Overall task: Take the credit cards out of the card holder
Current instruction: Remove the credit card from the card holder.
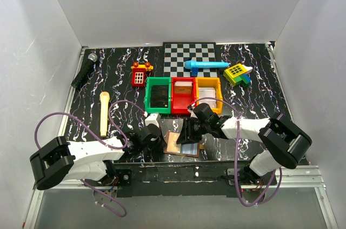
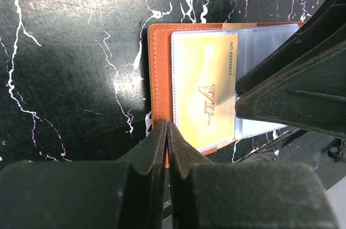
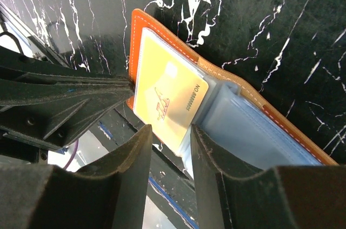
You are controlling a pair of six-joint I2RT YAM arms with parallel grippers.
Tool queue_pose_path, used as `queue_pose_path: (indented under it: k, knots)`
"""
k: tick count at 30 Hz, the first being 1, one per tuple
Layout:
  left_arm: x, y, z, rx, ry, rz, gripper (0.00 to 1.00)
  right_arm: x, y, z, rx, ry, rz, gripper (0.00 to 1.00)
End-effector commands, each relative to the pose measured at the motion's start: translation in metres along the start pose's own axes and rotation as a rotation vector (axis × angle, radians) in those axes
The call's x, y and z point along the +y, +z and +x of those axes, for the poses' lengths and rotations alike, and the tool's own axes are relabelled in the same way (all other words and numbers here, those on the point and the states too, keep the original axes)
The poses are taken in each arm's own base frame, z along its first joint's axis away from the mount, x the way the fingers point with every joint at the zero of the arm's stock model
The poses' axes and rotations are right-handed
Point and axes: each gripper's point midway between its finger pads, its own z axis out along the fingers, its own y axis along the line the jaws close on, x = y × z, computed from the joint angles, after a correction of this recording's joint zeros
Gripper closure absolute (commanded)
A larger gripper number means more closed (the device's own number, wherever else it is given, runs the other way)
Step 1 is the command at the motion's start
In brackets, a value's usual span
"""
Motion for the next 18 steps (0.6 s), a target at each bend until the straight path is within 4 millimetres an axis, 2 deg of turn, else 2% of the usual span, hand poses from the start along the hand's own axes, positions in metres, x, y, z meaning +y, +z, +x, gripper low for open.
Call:
queue_pose_path:
  k: [1, 12, 18]
  knots:
    - [0.006, 0.003, 0.000, -0.012, -0.017, -0.020, 1.00, 0.001, 0.004, 0.001, 0.002, 0.002, -0.017, 0.58]
    - [0.013, 0.005, 0.007, 0.009, -0.023, -0.040, 1.00, -0.001, 0.006, 0.002, 0.009, 0.006, -0.011, 0.58]
    - [0.007, -0.011, -0.012, -0.067, -0.041, -0.014, 1.00, -0.003, 0.006, 0.002, 0.013, 0.006, -0.001, 0.58]
